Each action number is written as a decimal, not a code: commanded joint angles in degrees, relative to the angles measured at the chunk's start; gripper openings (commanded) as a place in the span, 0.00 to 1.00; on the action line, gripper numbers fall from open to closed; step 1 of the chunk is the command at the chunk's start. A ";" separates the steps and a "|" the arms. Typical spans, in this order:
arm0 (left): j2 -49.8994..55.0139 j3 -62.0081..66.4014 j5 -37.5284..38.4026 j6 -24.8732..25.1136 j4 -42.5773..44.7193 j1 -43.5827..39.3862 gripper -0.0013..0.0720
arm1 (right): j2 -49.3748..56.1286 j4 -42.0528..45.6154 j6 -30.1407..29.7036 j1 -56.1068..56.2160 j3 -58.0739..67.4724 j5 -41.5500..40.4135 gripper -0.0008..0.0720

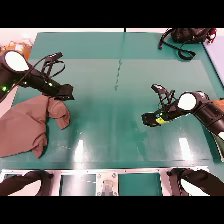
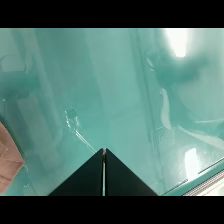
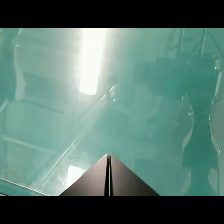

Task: Fold the shirts.

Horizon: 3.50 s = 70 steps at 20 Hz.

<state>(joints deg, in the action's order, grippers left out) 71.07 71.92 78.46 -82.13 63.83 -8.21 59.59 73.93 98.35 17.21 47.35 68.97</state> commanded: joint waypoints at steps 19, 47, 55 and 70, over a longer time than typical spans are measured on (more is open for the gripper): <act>-0.04 -0.02 -14.86 -0.61 9.81 -0.02 0.05 | 0.04 -0.59 0.02 0.09 -0.04 -3.30 0.04; 8.92 9.46 -0.22 -0.22 32.06 3.30 0.05 | 0.04 -1.38 0.00 -15.43 4.04 -15.37 0.19; 9.97 27.30 -4.59 0.11 15.96 -21.86 0.05 | 0.04 -2.10 0.00 -19.17 7.56 -9.05 0.19; 19.85 21.81 3.34 -0.72 6.95 -1.51 1.00 | 0.11 -4.09 0.66 -19.15 -2.45 -5.90 0.58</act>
<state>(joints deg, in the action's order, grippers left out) 90.78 97.01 79.18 -82.59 71.29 -17.45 59.66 70.76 98.45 -1.96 49.95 64.07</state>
